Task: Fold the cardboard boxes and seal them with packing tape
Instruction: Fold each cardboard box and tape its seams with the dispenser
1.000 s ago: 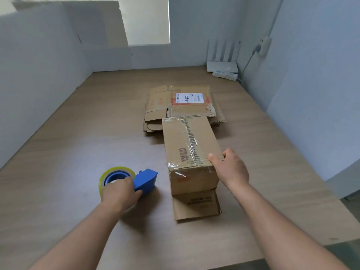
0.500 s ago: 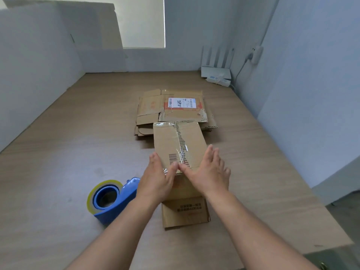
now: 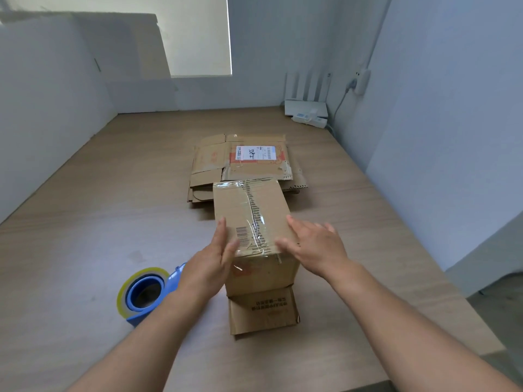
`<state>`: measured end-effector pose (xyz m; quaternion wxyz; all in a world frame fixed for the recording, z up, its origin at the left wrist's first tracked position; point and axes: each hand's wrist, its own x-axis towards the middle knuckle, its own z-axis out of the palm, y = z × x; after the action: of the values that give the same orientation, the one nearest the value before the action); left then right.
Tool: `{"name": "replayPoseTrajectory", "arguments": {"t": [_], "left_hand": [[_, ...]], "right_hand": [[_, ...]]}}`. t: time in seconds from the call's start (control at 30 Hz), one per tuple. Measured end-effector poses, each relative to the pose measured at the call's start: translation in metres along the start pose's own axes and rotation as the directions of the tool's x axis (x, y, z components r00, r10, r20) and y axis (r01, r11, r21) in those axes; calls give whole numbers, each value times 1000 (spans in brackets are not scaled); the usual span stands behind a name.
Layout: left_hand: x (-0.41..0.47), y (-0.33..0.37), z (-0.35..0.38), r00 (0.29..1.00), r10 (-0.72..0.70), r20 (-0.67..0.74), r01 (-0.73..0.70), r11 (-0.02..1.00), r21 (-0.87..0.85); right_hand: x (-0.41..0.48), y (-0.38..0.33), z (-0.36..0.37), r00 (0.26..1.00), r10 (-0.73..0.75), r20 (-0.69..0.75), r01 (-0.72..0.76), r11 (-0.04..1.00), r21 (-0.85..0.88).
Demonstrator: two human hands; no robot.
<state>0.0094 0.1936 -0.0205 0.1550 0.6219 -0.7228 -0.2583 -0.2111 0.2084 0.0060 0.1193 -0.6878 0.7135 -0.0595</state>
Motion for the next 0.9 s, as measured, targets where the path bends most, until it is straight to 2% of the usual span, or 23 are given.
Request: {"name": "replayPoseTrajectory", "arguments": {"t": [0.1,0.17,0.27,0.4,0.53,0.6,0.77,0.9], "left_hand": [[3,7,-5,997,34,74,-61,916,396],[3,9,0,997,42,62,-68,866,496],[6,1,-1,994,73,85,-106,858,503],[11,-19,-11,973,147,178,-209,889,407],[14,-27,-28,930,171,324,-263,927,267],[14,-25,-34,913,177,369,-281,926,251],[14,-27,-49,894,198,403,-336,890,308],[21,-27,-66,872,177,456,-376,838,394]], "right_hand": [[2,-14,-1,998,-64,25,69,955,-290],[6,-17,0,993,-117,23,117,914,-389],[12,-5,-3,974,-213,75,225,881,-417],[14,18,-13,929,-287,233,347,895,-280],[17,26,-23,903,-253,347,293,954,-65],[19,25,-29,886,-236,398,270,962,-30],[27,27,-48,865,-189,464,286,947,-147],[28,22,-47,871,-355,338,458,835,-304]]}}
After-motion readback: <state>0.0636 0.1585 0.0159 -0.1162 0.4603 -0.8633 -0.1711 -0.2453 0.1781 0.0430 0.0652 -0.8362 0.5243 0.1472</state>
